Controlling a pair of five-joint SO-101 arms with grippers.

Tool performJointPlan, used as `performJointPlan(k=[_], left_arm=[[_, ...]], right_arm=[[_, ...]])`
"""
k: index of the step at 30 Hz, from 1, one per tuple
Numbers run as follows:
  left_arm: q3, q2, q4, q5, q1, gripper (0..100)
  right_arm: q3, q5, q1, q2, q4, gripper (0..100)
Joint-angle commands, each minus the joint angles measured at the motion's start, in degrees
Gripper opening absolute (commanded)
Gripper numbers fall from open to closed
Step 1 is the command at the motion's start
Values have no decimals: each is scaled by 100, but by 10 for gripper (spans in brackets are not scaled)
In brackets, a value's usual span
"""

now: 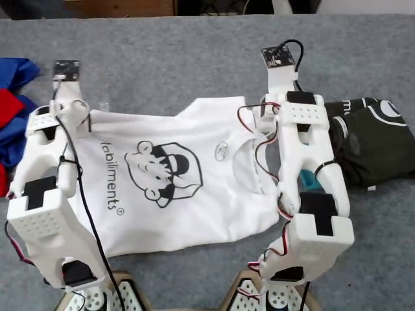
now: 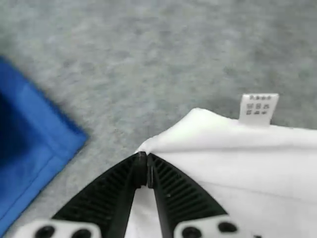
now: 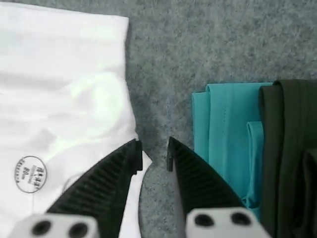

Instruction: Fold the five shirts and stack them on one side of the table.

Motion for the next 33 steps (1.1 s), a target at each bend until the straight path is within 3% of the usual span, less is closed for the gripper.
performJointPlan(k=[1, 8, 13, 16, 20, 24, 27, 31, 33], left_arm=[[-119, -475, 211, 475, -259, 28], [-145, -765, 360, 730, -242, 37], [-154, -844, 308, 888, -233, 175], [-154, -818, 273, 1196, -391, 180], [-136, -818, 114, 1336, -646, 182], [-92, -800, 105, 1327, -646, 181], [-92, -800, 105, 1327, -655, 181], [-92, -800, 105, 1327, -664, 181], [-101, -800, 105, 1336, -673, 181]], right_arm=[[-312, -18, 53, -48, 26, 98], [-400, -9, 9, -4, 18, 100], [-409, 132, -316, 84, 9, 100], [-488, 387, -580, 462, -44, 101], [-1059, 35, -668, 1103, -9, 230], [-1640, 290, -677, 1543, 633, 330], [-1824, 316, -677, 1675, 879, 261], [-1719, 343, -589, 1675, 897, 22], [-1745, 352, -554, 1675, 1046, 35]])
